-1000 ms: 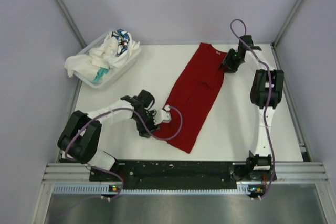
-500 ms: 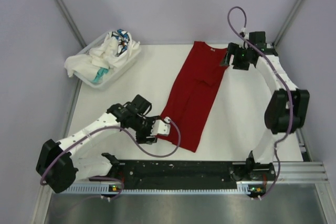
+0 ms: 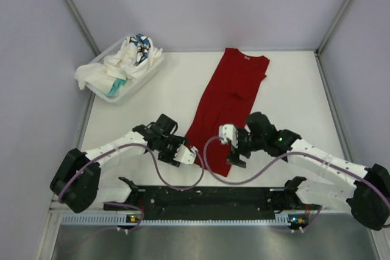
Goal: Fold and stack the t-shirts
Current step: Grab the bottom of the folded rectangular tshirt with both arms
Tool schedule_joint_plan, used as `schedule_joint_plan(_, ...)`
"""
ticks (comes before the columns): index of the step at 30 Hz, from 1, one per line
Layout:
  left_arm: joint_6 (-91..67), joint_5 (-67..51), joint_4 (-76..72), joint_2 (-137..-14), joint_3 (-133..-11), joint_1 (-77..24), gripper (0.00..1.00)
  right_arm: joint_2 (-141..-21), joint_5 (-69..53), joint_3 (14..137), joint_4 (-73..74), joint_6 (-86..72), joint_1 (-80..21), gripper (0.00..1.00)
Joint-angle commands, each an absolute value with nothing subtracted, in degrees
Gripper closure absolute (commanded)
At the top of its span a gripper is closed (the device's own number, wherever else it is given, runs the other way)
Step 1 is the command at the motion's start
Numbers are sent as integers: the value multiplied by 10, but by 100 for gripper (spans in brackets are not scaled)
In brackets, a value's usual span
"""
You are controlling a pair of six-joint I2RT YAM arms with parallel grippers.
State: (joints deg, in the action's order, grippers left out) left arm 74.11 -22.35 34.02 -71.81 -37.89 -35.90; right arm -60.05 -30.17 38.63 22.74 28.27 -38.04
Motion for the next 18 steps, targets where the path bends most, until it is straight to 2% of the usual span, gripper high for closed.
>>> schedule_joint_plan(1, 765, -202, 301, -751, -363, -359, 35, -623, -194, 350, 199, 430, -503, 16)
schedule_joint_plan(4, 743, -195, 278, -768, -350, -363, 46, -675, -159, 344, 181, 466, -565, 24)
schedule_joint_plan(10, 717, -195, 273, -769, -336, -377, 85, -782, -146, 356, 170, 473, -606, 38)
schedule_joint_plan(11, 718, -197, 278, -764, -332, -379, 95, -795, -152, 358, 175, 471, -607, 43)
schedule_joint_plan(12, 715, -199, 283, -759, -330, -380, 100, -801, -149, 359, 183, 474, -617, 51)
schedule_joint_plan(14, 710, -209, 305, -746, -327, -383, 100, -805, -149, 356, 206, 488, -630, 62)
schedule_joint_plan(18, 701, -248, 371, -708, -333, -397, 100, -785, -161, 364, 263, 497, -652, 91)
